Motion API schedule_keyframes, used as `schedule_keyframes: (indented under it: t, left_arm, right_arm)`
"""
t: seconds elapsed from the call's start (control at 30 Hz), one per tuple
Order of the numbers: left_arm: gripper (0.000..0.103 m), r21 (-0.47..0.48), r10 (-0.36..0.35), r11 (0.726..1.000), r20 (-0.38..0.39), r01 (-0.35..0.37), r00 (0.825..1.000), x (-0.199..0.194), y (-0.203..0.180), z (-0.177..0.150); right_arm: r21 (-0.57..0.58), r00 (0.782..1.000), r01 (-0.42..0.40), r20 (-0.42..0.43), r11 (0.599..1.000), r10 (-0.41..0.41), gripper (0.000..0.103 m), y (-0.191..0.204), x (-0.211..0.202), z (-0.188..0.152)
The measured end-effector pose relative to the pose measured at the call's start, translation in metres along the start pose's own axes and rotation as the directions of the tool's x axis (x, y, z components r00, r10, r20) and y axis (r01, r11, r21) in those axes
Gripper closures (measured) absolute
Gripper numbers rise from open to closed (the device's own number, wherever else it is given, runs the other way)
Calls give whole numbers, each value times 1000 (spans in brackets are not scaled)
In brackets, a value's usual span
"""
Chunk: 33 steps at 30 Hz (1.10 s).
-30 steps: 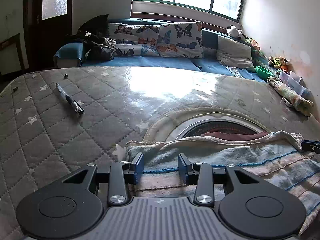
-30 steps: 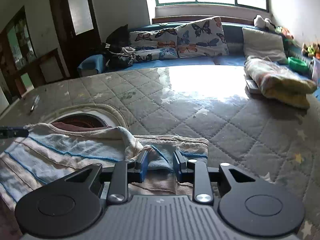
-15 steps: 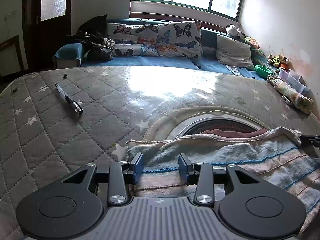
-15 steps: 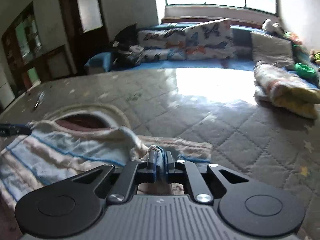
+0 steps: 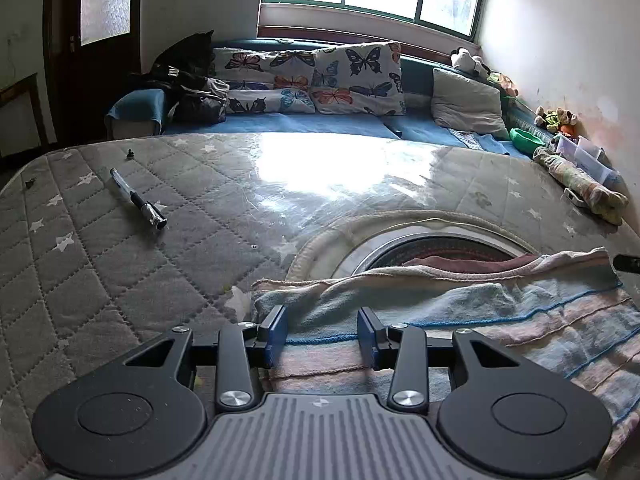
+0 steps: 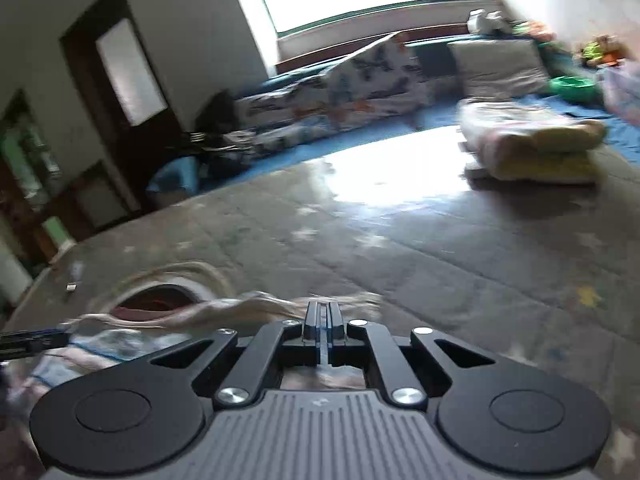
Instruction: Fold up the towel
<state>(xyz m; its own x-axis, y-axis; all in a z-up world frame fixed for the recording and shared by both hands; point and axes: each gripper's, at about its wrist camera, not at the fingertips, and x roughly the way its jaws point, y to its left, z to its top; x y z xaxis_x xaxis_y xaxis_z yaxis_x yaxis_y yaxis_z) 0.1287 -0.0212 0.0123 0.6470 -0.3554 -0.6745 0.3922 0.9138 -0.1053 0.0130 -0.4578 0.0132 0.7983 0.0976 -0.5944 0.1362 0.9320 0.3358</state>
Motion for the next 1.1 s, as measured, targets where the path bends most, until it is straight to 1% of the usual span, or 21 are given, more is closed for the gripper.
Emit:
schedule_keyframes:
  t: [0.1,0.3,0.4,0.6,0.7,0.77,0.8,0.83,0.87,0.9,0.97,1.03,1.1]
  left_arm:
    - [61,-1,1,1000,-3,-1,1000,-1,0,0]
    - [60,8,1,1000,-4,-1,1000,-1,-1,0]
    - [60,6,-1,1000,-3,1,1000,-1,-1,-1]
    - [59,8,-1,1000,-3,1,1000,-1,-1,0]
    - [59,8,0,1000,-3,0,1000,-1,-1,-1]
    - [59,9,1,1000,-2,-1,1000,-1,-2,-1]
    - [59,9,1,1000,-3,-1,1000,-1,-2,-1]
    - [59,9,2,1000,-3,-2,1000,0,-3,-1]
    - [59,9,2,1000,-3,-2,1000,-1,-3,-1]
    - [59,9,2,1000,-3,-2,1000,-1,-2,-1]
    - [59,9,2,1000,-3,-2,1000,-1,-2,-1]
    - [59,9,2,1000,-4,-2,1000,-1,-2,-1]
    - [59,10,1,1000,-4,-1,1000,-1,-2,-1]
  right_arm:
    - [-54,1000,6,-25,999,-7,96,9,9,-2]
    - [-170,997,23,-63,985,-34,95,28,22,-6]
    - [-195,997,18,-75,981,-33,95,29,26,-5]
    - [-175,997,-3,-79,985,-11,93,24,27,-4]
    - [-120,996,-46,-87,992,36,91,15,30,-2]
    - [-104,995,-63,-89,993,54,91,12,30,-1]
    - [-114,995,-60,-87,992,50,93,13,29,-1]
    - [-119,996,-48,-81,992,38,99,15,28,-2]
    - [-125,997,-36,-74,992,27,102,16,27,-2]
    - [-130,998,-23,-68,991,15,103,18,25,-3]
    - [-135,1000,23,-15,991,-25,103,20,16,-3]
    - [-137,997,69,38,988,-65,103,21,7,-3]
    - [-122,994,100,46,987,-95,103,15,4,0]
